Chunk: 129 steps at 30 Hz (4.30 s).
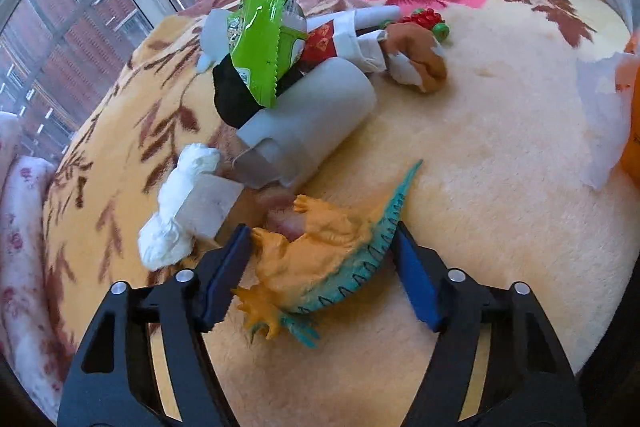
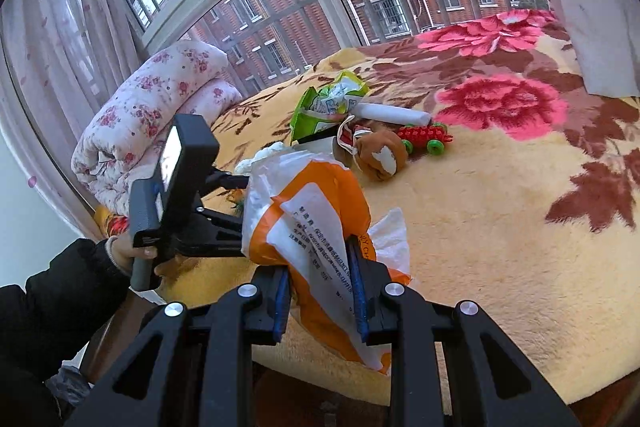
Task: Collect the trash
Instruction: 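Grasp the orange toy dinosaur with the left tool while the right tool holds the snack bag, then lower the dinosaur and snack bag into the orange bin and open both tools, then grasp the brown plush with the right tool while the left tool grasps the wooden block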
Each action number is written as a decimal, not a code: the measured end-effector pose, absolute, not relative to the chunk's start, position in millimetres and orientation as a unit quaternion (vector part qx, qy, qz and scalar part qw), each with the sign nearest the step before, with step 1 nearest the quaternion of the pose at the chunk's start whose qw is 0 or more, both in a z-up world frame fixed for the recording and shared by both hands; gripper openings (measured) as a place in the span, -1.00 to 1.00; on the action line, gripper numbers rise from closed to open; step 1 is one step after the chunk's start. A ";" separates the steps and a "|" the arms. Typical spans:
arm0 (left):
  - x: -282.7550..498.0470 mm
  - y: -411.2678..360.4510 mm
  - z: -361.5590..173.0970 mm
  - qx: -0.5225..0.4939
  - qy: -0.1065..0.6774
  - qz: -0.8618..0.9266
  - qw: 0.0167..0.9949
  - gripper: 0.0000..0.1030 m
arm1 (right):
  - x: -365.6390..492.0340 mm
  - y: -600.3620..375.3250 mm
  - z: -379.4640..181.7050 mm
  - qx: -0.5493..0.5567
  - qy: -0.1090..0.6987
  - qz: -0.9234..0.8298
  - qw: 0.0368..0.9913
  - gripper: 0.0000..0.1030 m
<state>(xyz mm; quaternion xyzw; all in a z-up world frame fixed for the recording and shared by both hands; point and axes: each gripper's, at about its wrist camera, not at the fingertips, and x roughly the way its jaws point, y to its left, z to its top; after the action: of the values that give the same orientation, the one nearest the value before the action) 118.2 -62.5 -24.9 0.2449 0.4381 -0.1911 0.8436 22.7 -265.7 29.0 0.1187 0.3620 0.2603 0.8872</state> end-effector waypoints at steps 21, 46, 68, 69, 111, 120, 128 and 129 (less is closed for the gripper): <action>51.3 -10.9 32.3 0.004 0.384 -0.182 0.905 0.17 | 8.6 -252.4 37.7 0.099 0.351 0.263 0.893 -0.51; -126.1 -17.0 -7.1 -0.012 0.429 -0.165 0.888 0.17 | -122.2 -212.1 21.1 0.040 0.407 0.300 0.862 -0.51; -96.0 -3.8 -139.0 -0.019 0.619 -0.145 0.772 0.27 | -95.2 -206.7 -105.4 0.034 0.582 0.265 0.768 -0.04; -95.1 -3.5 -137.1 -0.019 0.615 -0.147 0.775 0.30 | -94.2 -207.8 -105.7 0.034 0.582 0.266 0.768 0.07; -10.1 5.1 5.1 -0.045 0.412 -0.134 0.900 0.74 | 187.6 -185.6 -10.3 -0.146 0.421 0.192 0.874 0.30; 2.6 5.2 -2.4 -0.064 0.426 -0.132 0.892 0.74 | 204.4 -182.1 -20.4 -0.135 0.448 0.197 0.862 -0.44; 37.0 8.1 2.7 -0.084 0.430 -0.098 0.893 0.74 | 154.3 -197.2 6.7 -0.083 0.406 0.211 0.886 -0.48; 48.3 9.3 3.5 -0.094 0.433 -0.087 0.892 0.74 | 140.0 -200.8 13.0 -0.074 0.390 0.213 0.892 -0.48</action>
<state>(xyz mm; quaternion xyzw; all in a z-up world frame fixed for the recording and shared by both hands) 48.3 9.3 3.5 -0.0943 0.4332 -0.0874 0.8921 140.0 -200.8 13.0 -0.0744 0.3905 0.2132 0.8925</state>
